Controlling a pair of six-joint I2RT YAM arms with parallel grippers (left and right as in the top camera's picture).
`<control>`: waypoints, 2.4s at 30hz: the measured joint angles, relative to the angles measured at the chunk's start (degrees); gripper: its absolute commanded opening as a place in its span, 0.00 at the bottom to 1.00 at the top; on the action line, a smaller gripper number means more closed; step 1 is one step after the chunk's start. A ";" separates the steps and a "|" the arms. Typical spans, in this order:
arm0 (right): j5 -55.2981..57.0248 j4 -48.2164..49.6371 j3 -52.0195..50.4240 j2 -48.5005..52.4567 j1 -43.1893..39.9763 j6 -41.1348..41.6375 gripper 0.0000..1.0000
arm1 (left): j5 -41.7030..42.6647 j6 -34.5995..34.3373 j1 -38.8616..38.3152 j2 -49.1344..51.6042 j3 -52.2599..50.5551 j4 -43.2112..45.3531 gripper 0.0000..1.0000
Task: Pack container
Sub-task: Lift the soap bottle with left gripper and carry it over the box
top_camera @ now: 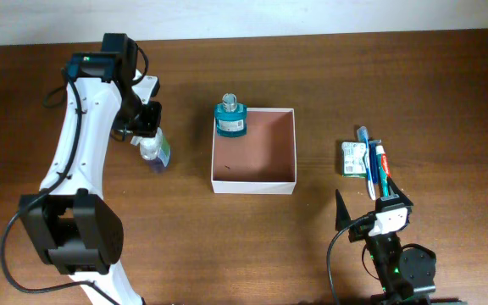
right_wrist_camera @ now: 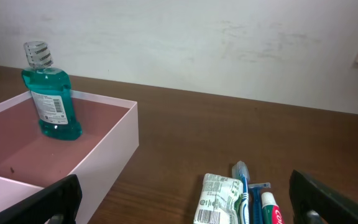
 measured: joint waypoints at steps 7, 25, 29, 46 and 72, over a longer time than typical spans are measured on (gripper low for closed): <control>0.00 0.00 0.00 0.00 0.00 0.02 0.98 | 0.52 -1.86 -1.66 0.00 5.60 -2.60 0.27; 0.00 0.00 0.00 0.00 0.00 0.02 0.98 | 0.83 -3.82 -8.83 0.00 18.47 -11.13 0.28; 0.00 0.00 0.00 0.00 0.00 0.02 0.98 | 0.83 -4.63 -11.10 0.00 18.84 -11.06 0.28; 0.00 0.00 0.00 0.00 0.00 0.00 0.98 | 1.09 -11.47 -18.01 0.00 18.84 -7.17 0.26; 0.00 0.00 0.00 0.00 0.00 0.00 0.98 | -2.23 -19.85 -24.04 0.00 18.84 -5.44 0.22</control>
